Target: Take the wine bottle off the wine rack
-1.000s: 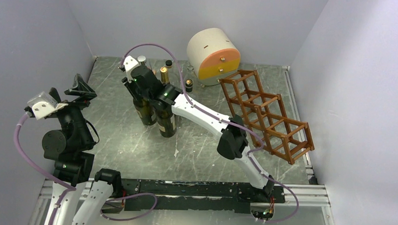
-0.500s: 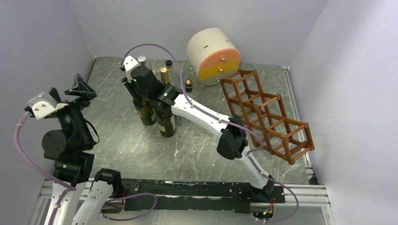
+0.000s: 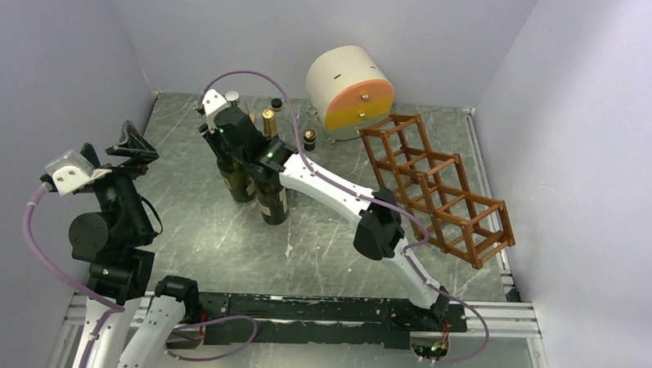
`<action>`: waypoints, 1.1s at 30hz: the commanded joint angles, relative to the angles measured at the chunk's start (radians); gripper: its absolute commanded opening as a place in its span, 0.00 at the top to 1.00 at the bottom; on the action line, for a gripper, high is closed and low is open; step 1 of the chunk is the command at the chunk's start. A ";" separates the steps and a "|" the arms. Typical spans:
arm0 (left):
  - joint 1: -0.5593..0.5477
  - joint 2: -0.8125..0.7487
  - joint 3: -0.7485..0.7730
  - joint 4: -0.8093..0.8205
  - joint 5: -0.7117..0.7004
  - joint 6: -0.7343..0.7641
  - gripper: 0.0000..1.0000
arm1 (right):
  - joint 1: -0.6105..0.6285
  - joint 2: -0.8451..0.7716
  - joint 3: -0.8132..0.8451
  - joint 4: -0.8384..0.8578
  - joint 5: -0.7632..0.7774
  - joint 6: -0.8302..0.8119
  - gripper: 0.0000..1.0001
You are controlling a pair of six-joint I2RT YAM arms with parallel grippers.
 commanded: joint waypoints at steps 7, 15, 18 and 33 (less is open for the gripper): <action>-0.006 -0.007 -0.005 0.026 0.020 0.005 0.06 | -0.015 -0.021 -0.013 0.034 0.055 -0.008 0.90; -0.006 -0.007 -0.004 0.024 0.017 0.006 0.06 | -0.014 -0.023 0.009 0.028 0.019 -0.009 0.66; -0.006 -0.008 -0.003 0.024 0.017 0.007 0.06 | -0.013 -0.029 0.010 0.025 0.012 -0.008 0.59; -0.006 -0.009 0.000 0.020 0.014 0.008 0.06 | 0.025 -0.104 0.115 -0.023 0.010 -0.088 0.14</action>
